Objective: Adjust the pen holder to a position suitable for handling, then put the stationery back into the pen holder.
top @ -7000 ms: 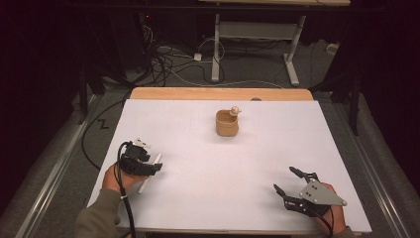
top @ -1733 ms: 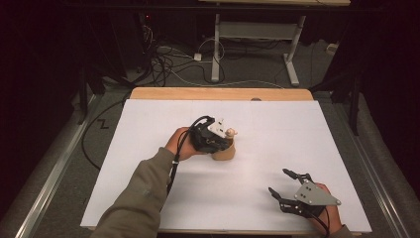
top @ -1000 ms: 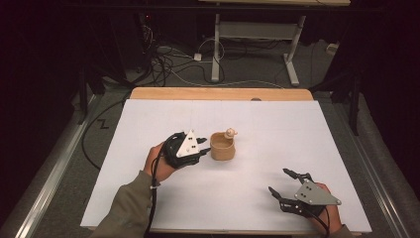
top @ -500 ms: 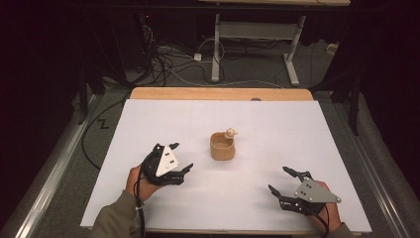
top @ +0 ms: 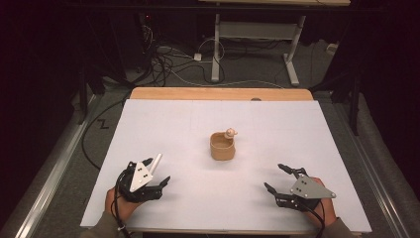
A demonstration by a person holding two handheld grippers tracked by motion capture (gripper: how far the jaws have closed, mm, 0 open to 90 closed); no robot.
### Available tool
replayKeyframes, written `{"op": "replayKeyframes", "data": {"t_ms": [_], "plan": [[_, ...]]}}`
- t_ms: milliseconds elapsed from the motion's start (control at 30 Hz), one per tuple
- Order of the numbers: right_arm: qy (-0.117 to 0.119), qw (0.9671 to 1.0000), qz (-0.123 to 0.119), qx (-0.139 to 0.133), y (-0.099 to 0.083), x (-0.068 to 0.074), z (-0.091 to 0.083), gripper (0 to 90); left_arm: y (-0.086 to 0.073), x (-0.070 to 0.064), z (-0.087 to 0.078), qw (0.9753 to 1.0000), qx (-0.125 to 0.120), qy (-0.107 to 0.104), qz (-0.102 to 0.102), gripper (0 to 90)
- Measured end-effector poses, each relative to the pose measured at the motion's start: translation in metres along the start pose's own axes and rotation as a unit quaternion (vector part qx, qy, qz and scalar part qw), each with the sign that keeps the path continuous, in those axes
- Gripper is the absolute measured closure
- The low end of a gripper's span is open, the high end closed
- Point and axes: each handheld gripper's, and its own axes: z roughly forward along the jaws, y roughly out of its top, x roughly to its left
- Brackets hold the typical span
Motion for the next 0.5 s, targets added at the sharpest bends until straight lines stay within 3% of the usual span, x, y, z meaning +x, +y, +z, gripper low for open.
{"op": "replayKeyframes", "data": {"t_ms": [100,267,333,400,500], "plan": [[0.003,1.0000,0.000,0.001,0.001,0.000,0.003,27.7,-0.010,0.005,-0.005,0.9994,0.014,-0.002,-0.033,18.3],[0.010,0.9999,-0.004,0.000,0.003,0.002,0.007,27.7,-0.016,0.007,-0.009,0.9964,0.060,0.013,-0.059,18.3],[0.014,0.9999,-0.007,-0.001,0.004,0.002,0.009,27.7,-0.015,0.011,-0.010,0.9934,0.079,0.009,-0.083,18.4],[0.016,0.9998,-0.009,-0.002,0.004,0.002,0.010,27.7,-0.011,0.018,-0.008,0.9886,0.103,0.002,-0.110,18.4],[0.019,0.9998,-0.009,-0.002,0.005,0.001,0.013,27.7,-0.003,0.029,-0.002,0.9817,0.135,-0.008,-0.134,24.2]]}}
